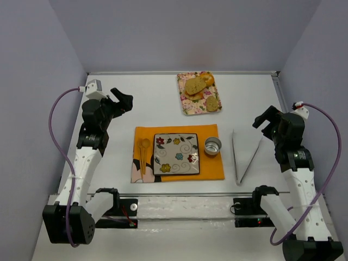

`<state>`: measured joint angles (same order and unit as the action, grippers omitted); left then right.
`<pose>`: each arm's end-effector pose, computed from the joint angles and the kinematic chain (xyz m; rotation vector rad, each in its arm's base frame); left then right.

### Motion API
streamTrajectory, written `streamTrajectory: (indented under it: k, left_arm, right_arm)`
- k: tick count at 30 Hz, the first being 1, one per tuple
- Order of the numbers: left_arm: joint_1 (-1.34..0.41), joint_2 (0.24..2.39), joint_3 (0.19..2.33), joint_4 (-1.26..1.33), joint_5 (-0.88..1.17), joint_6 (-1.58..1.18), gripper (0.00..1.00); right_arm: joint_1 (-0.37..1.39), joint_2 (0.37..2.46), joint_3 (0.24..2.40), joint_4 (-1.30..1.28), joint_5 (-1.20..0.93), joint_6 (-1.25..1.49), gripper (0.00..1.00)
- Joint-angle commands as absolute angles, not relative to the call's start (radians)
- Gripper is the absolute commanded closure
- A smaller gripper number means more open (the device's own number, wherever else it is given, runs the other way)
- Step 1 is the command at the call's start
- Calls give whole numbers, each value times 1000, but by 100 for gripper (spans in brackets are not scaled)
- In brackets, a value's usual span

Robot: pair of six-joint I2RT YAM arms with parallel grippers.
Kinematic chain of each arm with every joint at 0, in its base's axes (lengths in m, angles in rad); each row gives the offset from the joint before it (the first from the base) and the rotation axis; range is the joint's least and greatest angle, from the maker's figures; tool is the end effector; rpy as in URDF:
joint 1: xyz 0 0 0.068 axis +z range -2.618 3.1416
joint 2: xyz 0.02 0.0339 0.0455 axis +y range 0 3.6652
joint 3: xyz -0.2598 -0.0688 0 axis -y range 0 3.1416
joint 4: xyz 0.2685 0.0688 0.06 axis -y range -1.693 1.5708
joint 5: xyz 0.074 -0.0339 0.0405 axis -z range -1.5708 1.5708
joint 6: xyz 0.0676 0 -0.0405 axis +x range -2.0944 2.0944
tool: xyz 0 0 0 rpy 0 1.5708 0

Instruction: Place the bread

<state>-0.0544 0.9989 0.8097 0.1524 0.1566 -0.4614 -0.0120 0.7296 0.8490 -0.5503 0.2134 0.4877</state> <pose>0.2940 -0.0266 0.3352 -0.2084 1.6190 -0.5236 0.2129 -0.0169 0.3197 0.6237 1.8924 0.0933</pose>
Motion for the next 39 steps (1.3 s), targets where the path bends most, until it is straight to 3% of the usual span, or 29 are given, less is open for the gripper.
streamTrajectory:
  k: [1, 4, 12, 18, 33, 39]
  left_arm:
    - [-51, 980, 804, 187, 176, -453, 1]
    - [-51, 979, 801, 189, 175, -451, 1]
    - [-51, 971, 801, 178, 156, -446, 1]
    - [-51, 969, 796, 186, 140, -448, 1]
    - [-51, 1048, 813, 184, 114, -436, 1]
    - [-51, 1058, 821, 176, 103, -426, 1]
  right_arm:
    - [-12, 718, 867, -561, 254, 518, 0]
    - [-12, 744, 851, -569, 276, 518, 0]
    - [-12, 920, 862, -750, 46, 552, 0]
    - [-12, 924, 822, -1018, 127, 640, 0]
    - [232, 1100, 752, -1055, 113, 821, 0]
    - [241, 1199, 770, -1036, 129, 818, 0]
